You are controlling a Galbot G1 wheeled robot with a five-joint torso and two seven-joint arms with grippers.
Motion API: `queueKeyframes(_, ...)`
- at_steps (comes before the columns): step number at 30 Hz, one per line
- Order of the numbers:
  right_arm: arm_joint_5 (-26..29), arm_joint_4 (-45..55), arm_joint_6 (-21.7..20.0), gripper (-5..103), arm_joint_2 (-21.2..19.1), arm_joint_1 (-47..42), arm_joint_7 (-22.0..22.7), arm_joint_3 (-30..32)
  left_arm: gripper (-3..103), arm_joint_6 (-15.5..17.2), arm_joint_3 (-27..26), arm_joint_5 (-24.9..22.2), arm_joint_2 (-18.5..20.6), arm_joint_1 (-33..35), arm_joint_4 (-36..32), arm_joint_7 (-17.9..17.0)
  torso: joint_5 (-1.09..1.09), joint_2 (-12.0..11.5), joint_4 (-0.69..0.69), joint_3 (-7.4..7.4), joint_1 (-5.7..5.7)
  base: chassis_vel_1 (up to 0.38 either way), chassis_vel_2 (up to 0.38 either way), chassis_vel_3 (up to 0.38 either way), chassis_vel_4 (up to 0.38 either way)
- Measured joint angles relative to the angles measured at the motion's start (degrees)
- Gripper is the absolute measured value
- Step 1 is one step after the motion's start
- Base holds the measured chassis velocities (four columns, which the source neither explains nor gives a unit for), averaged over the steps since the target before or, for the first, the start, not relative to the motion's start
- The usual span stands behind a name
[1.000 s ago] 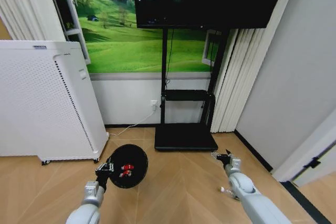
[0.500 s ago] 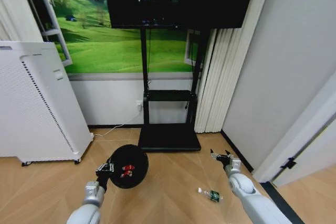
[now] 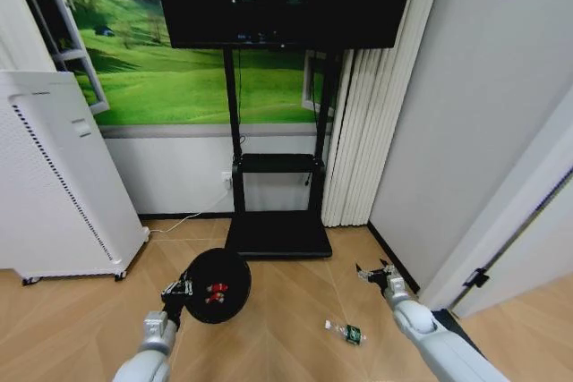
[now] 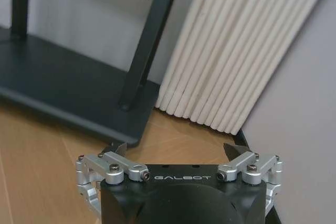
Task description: Pick up the trash bin and place the garbage on the floor into it.
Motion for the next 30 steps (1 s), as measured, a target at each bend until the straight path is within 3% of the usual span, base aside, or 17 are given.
queueKeyframes(2,-0.4,-0.3,0.2,100,-0.9,0.2,-0.3,-1.3,6,0.3,-0.3,0.0,0.2,0.2,0.3,-0.2,0.01,0.0,0.00,0.00,0.00,0.000,0.000,0.000,0.000)
queueKeyframes(4,-1.7,-1.2,1.2,100,-3.7,1.3,-1.5,-7.0,6,0.9,-1.2,0.1,1.0,0.8,1.1,-0.8,0.01,0.0,-0.02,0.00,0.00,0.000,0.000,0.000,0.000)
queueKeyframes(13,-4.5,-0.9,1.3,100,-7.5,1.9,-3.7,-17.0,6,1.0,-1.4,0.0,1.8,0.7,2.7,-1.1,0.00,0.0,0.00,0.00,0.00,0.000,0.000,0.000,0.000)
queueKeyframes(25,-6.2,-3.1,1.9,100,-7.5,3.4,-3.8,-23.1,6,1.0,-0.2,-0.1,1.6,-0.1,3.6,-1.1,0.01,0.0,0.01,0.00,0.00,0.000,0.000,0.000,0.000)
queueKeyframes(30,-7.6,-4.4,2.4,100,-8.4,5.3,-4.1,-29.2,6,1.0,0.8,-0.2,1.5,-1.0,4.5,-1.0,0.00,0.0,0.00,0.00,0.00,0.000,0.000,0.000,0.000)
